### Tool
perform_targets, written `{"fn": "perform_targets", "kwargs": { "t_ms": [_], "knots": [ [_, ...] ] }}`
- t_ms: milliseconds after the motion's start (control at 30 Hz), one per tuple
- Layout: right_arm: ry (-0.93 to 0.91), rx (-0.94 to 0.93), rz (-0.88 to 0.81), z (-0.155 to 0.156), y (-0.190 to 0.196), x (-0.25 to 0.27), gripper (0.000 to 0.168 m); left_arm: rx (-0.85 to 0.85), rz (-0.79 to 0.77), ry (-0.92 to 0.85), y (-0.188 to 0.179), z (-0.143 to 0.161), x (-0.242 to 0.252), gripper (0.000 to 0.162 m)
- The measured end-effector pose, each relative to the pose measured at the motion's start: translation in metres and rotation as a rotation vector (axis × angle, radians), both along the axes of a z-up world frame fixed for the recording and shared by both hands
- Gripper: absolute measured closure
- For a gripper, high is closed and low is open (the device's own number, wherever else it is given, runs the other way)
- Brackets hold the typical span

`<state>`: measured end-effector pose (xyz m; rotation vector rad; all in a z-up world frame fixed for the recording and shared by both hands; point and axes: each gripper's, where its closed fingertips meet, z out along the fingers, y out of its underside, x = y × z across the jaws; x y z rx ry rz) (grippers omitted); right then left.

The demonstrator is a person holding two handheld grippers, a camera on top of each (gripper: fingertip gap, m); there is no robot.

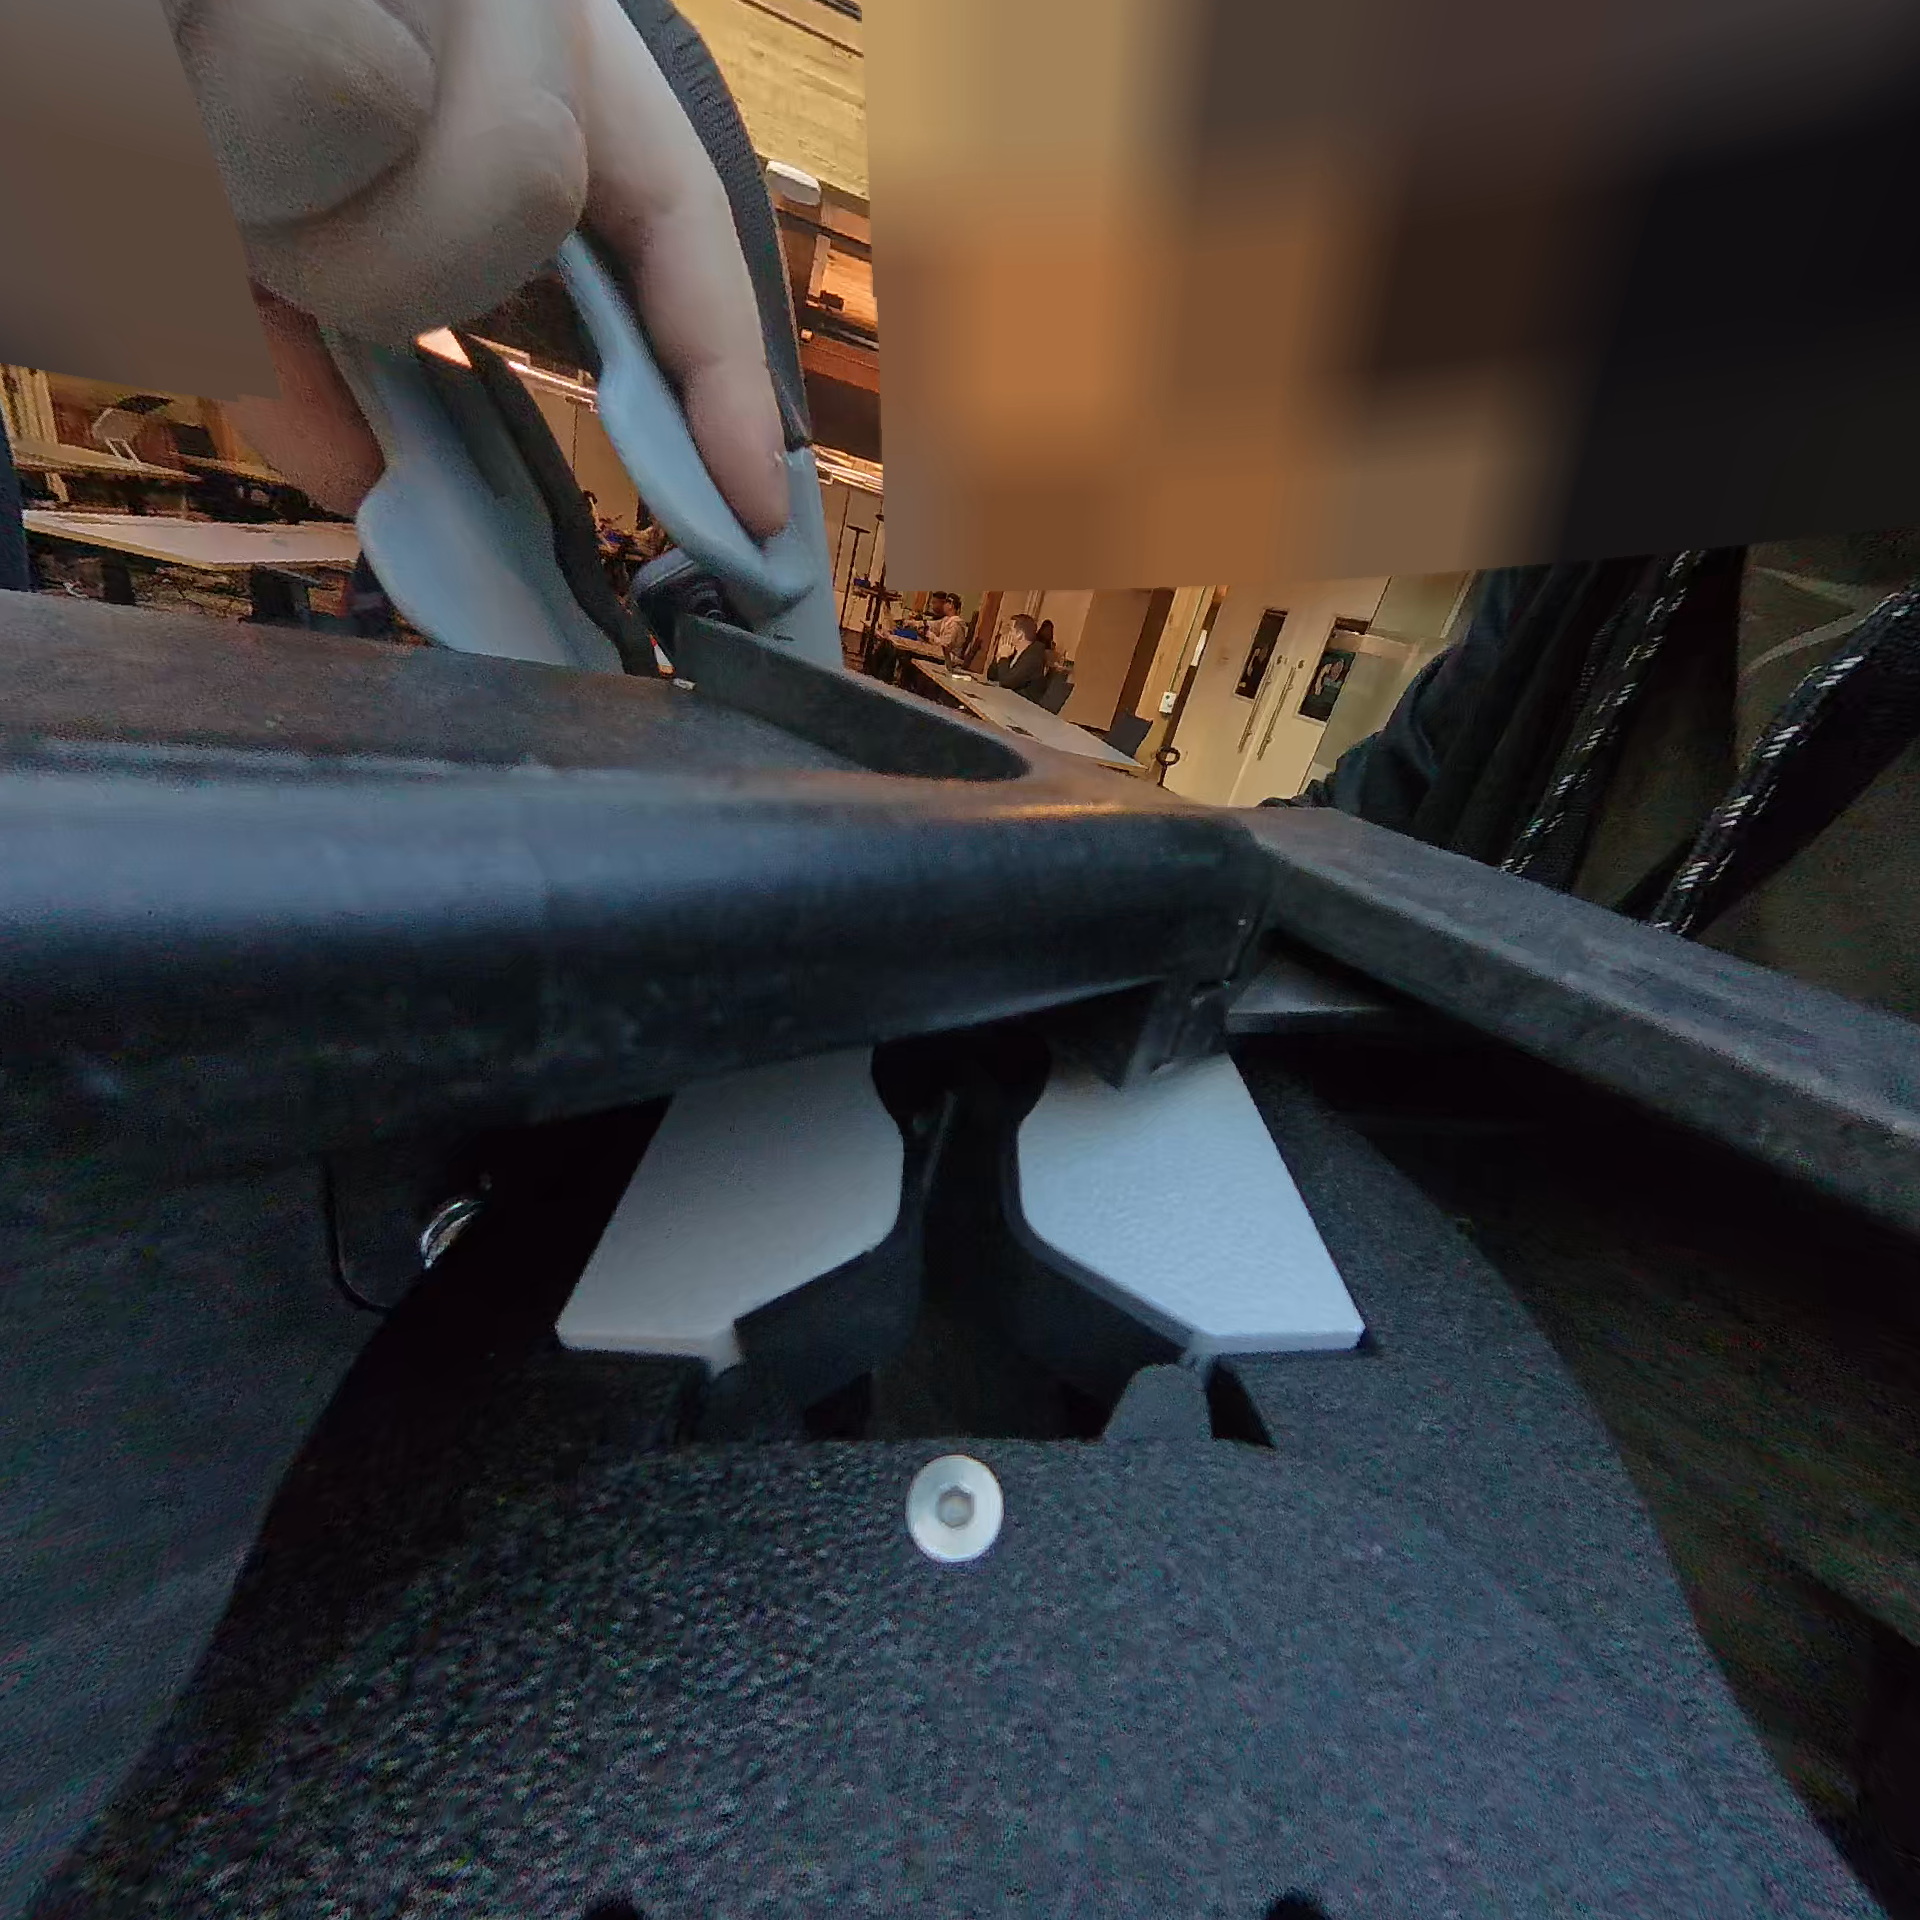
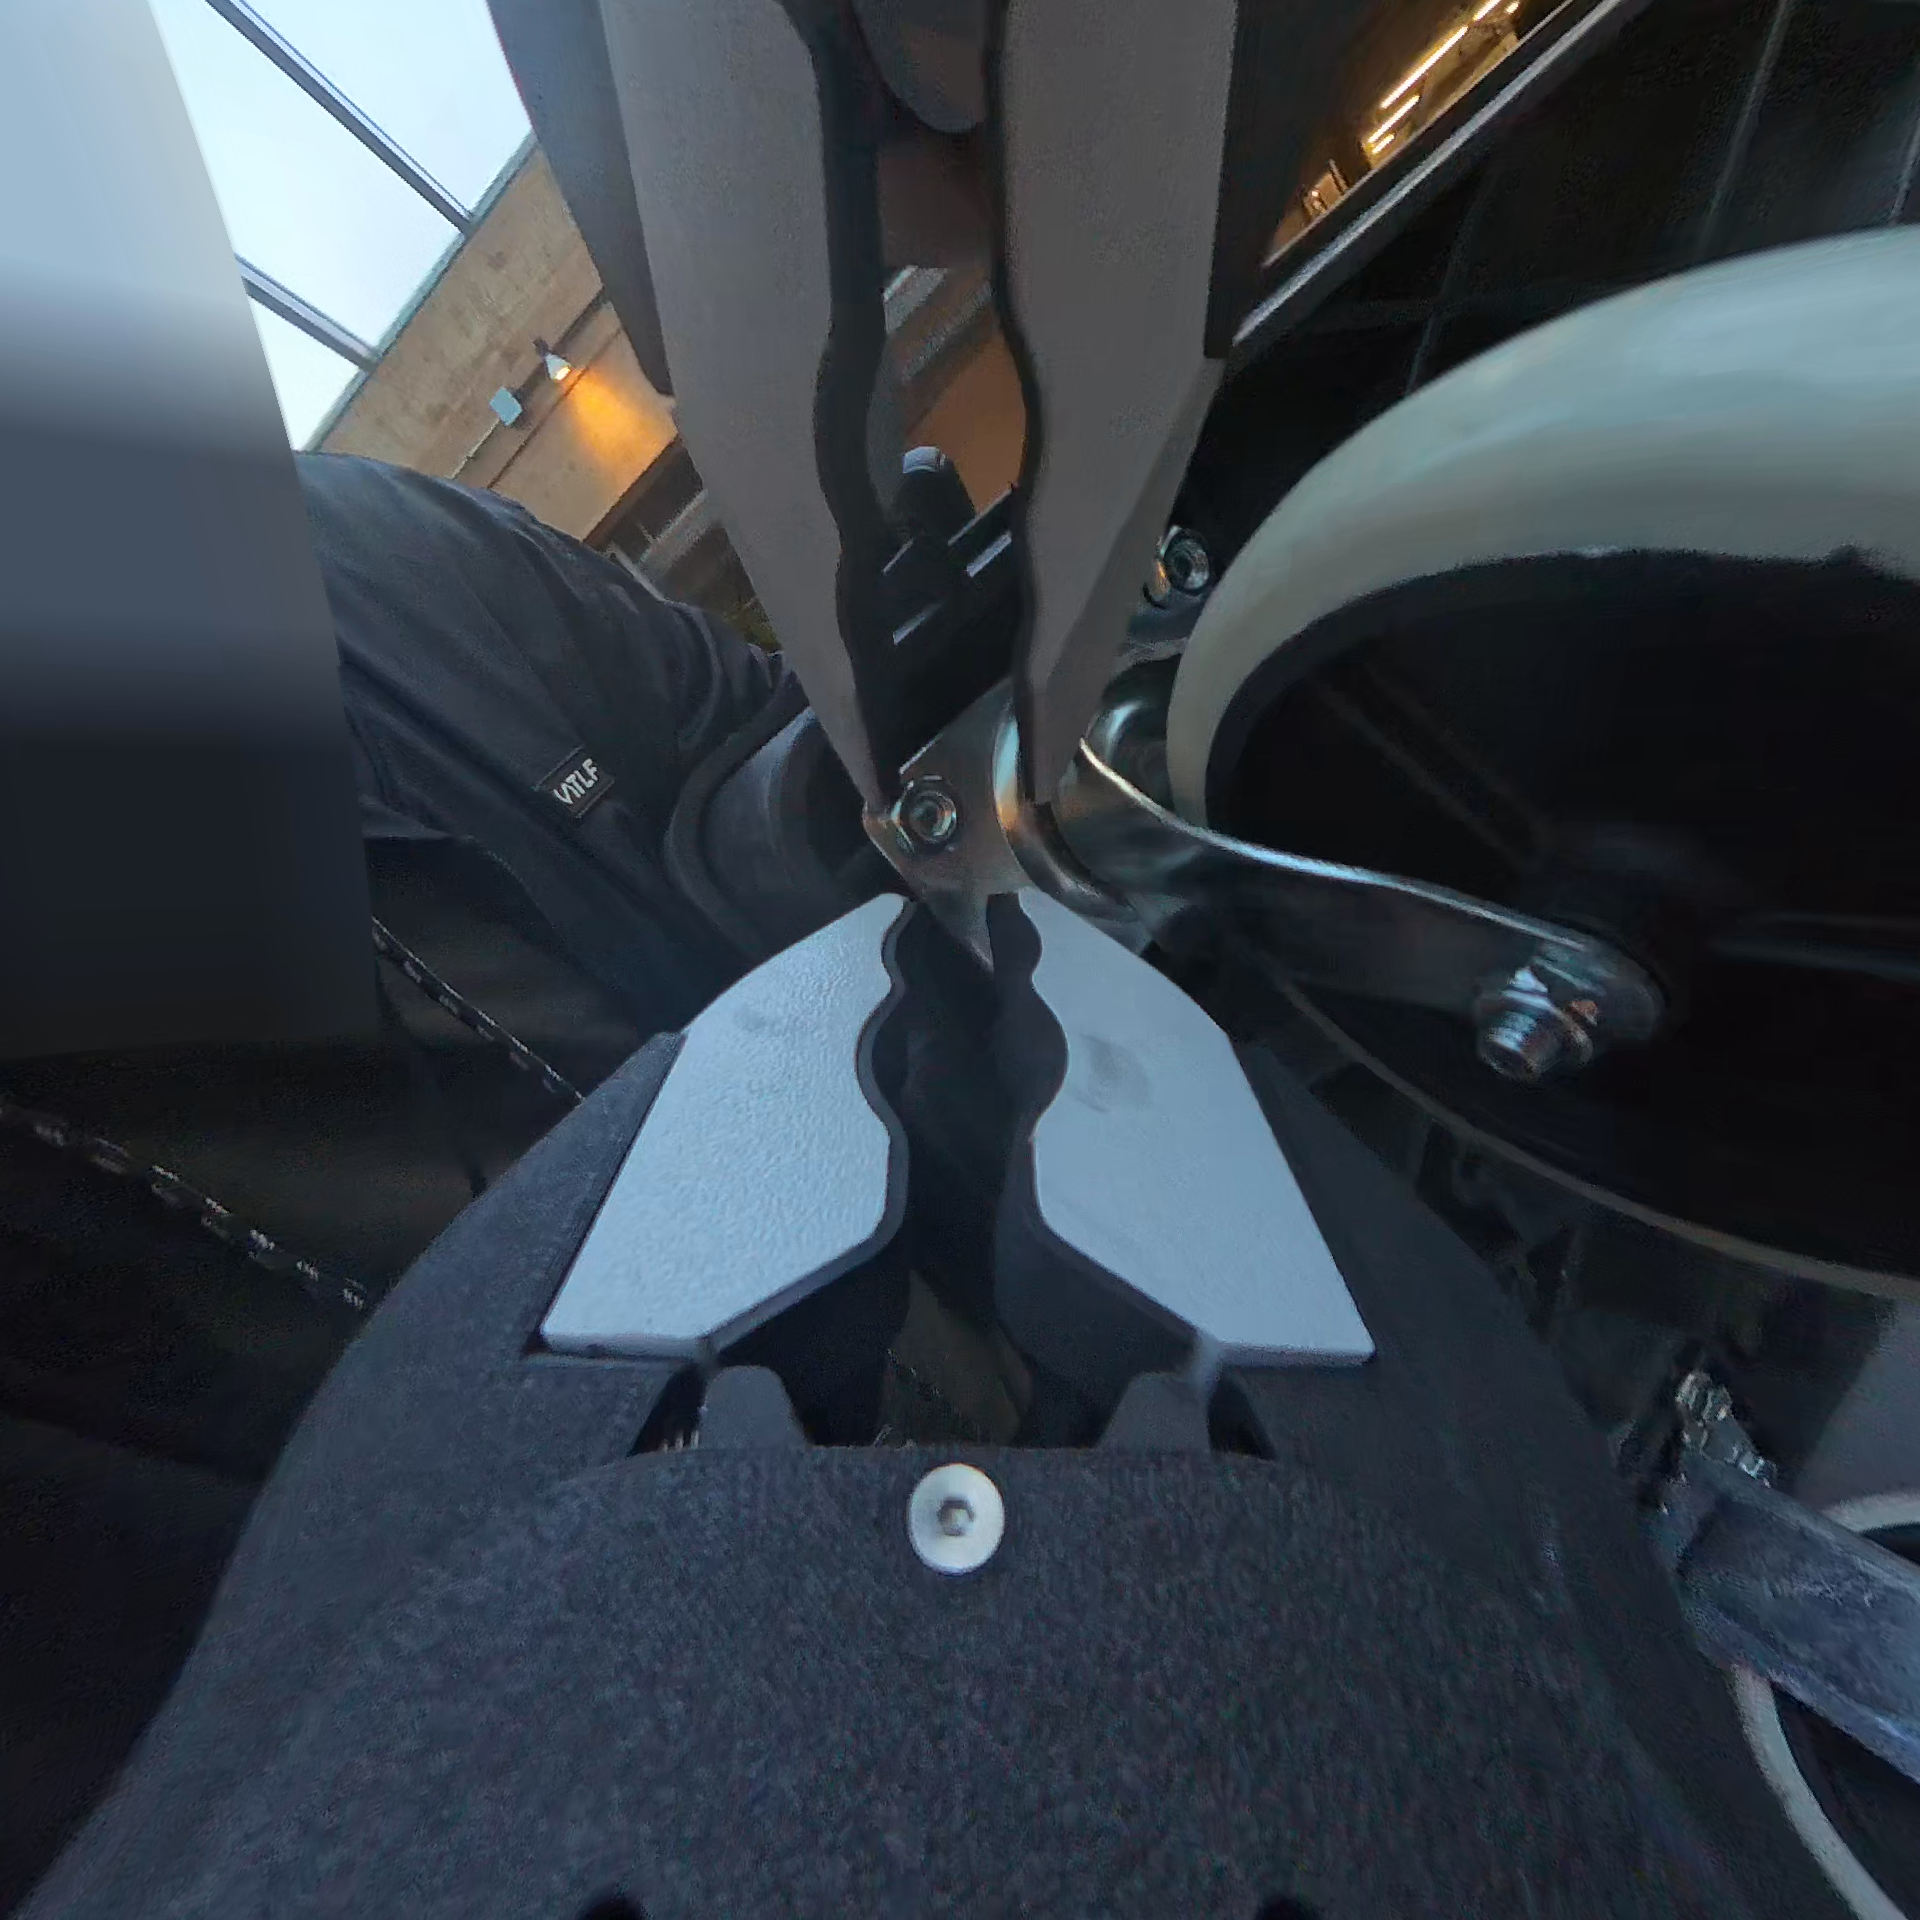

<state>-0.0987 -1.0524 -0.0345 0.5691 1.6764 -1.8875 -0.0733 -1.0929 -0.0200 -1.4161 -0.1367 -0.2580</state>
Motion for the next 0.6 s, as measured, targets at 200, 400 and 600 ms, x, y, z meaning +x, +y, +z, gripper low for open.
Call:
{"fn": "perform_targets", "kwargs": {
  "t_ms": [200,400,600],
  "knots": [
    [-0.038,-0.036,-0.066,-0.002,0.015,-0.001,0.151,0.003,0.001,-0.004,0.000,0.000,0.000,0.152],
    [-0.033,-0.047,-0.051,0.003,0.003,0.000,0.148,0.006,0.000,-0.001,0.000,0.000,0.000,0.152],
    [-0.040,-0.048,-0.084,0.003,0.000,0.002,0.152,0.015,0.024,-0.003,0.001,0.001,0.000,0.152]
  ]
}}
